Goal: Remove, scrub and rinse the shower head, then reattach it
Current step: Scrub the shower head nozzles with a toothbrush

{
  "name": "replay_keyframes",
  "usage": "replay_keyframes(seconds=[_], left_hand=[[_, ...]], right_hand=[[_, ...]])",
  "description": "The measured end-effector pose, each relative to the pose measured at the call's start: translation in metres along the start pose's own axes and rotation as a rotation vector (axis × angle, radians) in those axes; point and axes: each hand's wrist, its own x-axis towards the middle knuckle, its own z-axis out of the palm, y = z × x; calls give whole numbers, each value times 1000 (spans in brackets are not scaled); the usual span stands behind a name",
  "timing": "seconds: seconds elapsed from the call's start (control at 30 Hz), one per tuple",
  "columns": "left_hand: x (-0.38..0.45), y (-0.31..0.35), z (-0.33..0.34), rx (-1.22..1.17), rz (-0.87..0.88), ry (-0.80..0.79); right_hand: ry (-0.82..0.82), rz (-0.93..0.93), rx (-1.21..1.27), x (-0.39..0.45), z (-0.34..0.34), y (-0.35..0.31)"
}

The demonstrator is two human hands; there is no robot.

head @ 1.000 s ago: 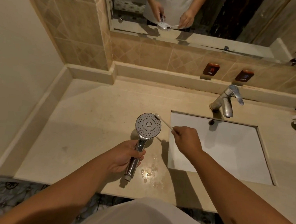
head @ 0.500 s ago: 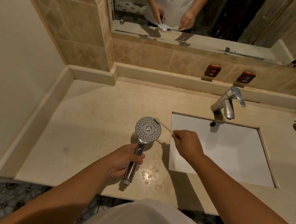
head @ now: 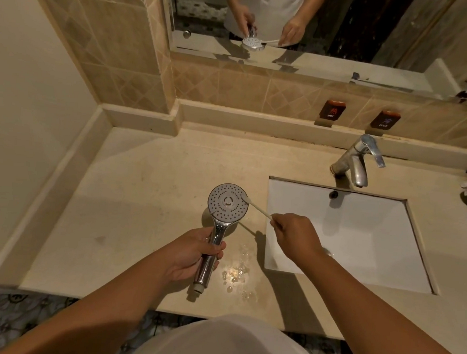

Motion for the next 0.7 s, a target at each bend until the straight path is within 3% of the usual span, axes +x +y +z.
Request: replay_keyframes(seconds=[0.07, 0.2, 0.33, 0.47, 0.57, 0.7], left_hand=[[1, 0, 1, 1, 3, 2], [1, 2, 3, 18, 8, -6], [0, 3, 6, 11, 11, -4], [-2, 6, 6, 2, 13, -12], [-4, 10, 4, -6, 22, -24], [-5, 10, 4, -43, 10, -38]], right_hand=[[-20, -50, -15, -3, 2, -4], [98, 9, 66, 0, 1, 0], [29, -82, 35, -9, 7, -7], [109, -56, 84, -8, 3, 3], [-11, -147, 5, -13, 2, -2], [74, -83, 47, -4, -5, 0]])
